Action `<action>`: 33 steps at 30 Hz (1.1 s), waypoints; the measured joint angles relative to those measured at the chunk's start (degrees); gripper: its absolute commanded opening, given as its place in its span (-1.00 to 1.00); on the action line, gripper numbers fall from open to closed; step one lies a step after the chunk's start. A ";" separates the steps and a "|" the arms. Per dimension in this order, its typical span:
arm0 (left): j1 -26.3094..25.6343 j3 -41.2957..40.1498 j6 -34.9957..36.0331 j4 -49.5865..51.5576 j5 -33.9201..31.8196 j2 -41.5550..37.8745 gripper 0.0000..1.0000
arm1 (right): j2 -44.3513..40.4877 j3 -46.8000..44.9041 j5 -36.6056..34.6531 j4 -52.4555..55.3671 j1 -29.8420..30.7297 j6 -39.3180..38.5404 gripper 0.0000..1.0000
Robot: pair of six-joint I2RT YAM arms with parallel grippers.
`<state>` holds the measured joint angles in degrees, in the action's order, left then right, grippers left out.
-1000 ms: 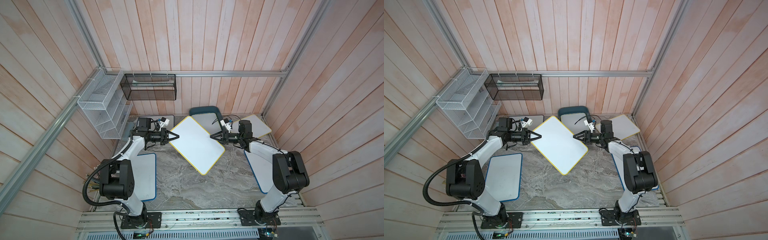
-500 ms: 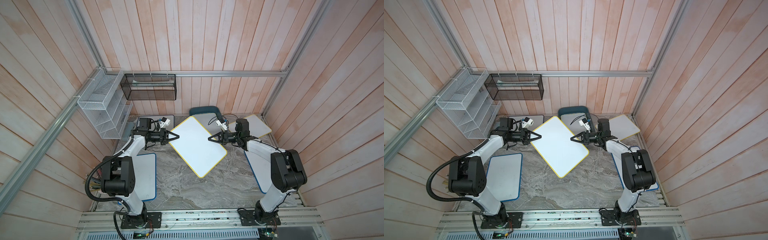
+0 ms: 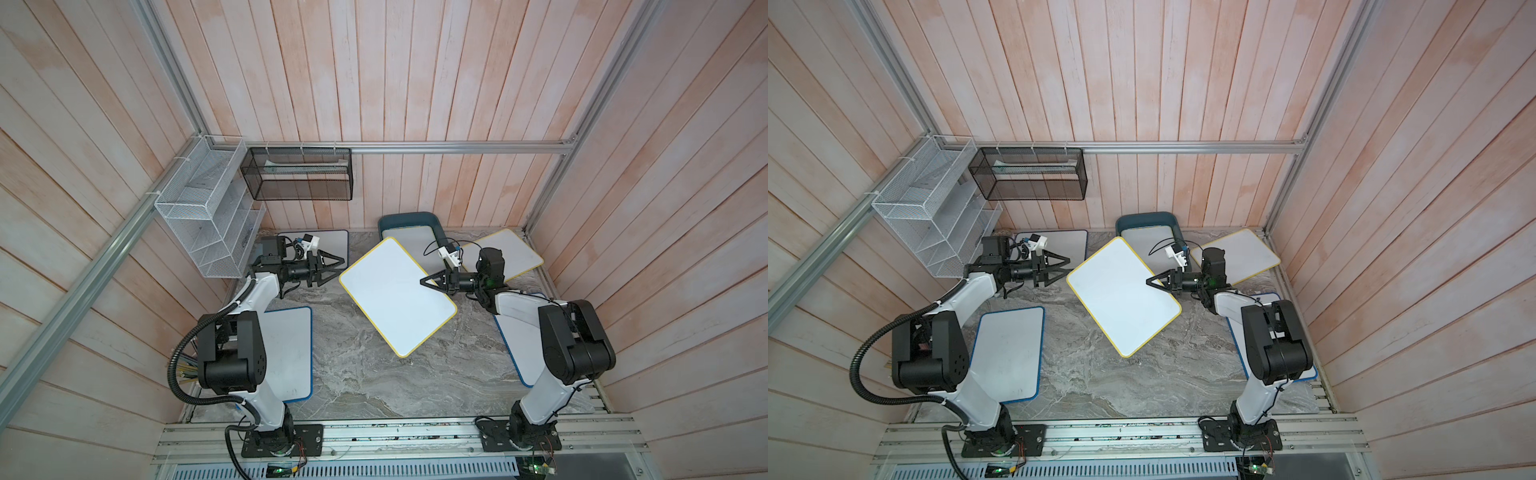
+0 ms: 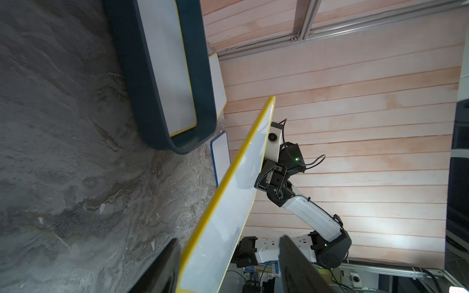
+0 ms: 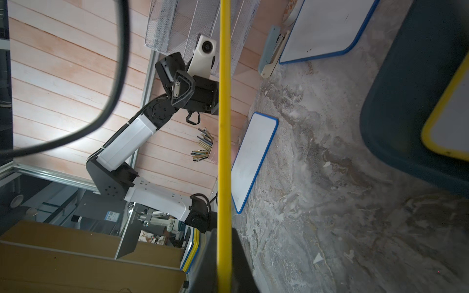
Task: Put the whiteboard into the storage box
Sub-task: Pick up the whiteboard at the center of the board, then place the whiteboard in the storage box.
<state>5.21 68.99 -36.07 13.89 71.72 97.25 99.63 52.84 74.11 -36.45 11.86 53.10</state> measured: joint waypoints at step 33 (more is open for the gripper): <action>3.48 -7.30 12.55 9.94 -12.22 -6.05 0.28 | 16.63 27.21 -28.92 16.68 -10.60 -2.82 -1.00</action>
<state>8.69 61.69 -23.53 23.83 59.51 91.20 116.27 80.05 45.19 -19.77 1.26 50.28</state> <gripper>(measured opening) 0.638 0.076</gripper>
